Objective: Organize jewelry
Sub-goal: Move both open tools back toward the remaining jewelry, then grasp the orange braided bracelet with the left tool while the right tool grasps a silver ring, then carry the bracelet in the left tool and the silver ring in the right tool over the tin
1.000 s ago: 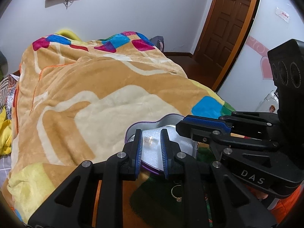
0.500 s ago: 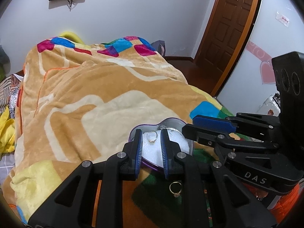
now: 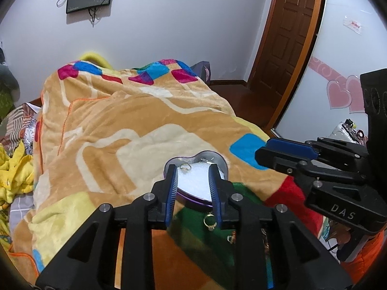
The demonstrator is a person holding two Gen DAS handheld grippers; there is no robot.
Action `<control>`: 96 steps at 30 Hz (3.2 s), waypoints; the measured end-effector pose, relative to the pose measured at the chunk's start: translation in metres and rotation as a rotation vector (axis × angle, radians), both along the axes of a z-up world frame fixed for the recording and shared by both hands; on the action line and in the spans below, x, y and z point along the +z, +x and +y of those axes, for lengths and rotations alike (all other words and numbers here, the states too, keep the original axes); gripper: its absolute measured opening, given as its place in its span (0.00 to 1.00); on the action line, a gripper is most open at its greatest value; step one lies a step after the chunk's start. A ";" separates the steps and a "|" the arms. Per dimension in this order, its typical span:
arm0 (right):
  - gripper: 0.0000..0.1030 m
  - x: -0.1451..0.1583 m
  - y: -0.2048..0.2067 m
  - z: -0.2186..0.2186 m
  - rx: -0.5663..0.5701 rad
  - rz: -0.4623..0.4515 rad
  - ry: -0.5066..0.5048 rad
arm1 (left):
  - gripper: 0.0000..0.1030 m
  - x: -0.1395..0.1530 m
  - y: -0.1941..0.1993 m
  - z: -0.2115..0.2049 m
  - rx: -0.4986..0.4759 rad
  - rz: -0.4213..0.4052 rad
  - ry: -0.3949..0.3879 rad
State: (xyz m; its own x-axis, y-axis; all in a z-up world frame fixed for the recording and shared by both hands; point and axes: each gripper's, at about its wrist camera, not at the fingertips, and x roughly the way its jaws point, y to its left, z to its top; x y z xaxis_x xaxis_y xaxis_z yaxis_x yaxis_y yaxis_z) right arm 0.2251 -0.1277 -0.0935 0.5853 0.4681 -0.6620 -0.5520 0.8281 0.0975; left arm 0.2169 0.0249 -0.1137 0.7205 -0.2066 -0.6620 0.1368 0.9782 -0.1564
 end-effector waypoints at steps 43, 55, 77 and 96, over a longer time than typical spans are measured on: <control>0.28 -0.083 -0.051 -0.047 -0.075 0.208 -0.060 | 0.35 -0.065 -0.051 -0.044 -0.054 0.191 0.055; 0.19 -0.093 -0.048 -0.043 -0.029 0.212 -0.048 | 0.23 -0.081 -0.033 -0.049 -0.080 0.244 0.020; 0.19 -0.068 -0.043 -0.074 -0.123 0.153 0.013 | 0.09 -0.072 -0.036 -0.068 -0.107 0.208 0.049; 0.19 -0.033 -0.053 -0.058 -0.102 0.057 0.046 | 0.09 -0.009 -0.059 -0.044 -0.053 0.034 0.043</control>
State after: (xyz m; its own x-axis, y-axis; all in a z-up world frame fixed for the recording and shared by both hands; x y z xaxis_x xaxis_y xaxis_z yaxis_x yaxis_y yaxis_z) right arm 0.1722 -0.1854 -0.1269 0.5933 0.4389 -0.6748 -0.4578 0.8735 0.1657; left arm 0.1577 -0.0191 -0.1229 0.6862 -0.2150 -0.6949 0.1843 0.9755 -0.1198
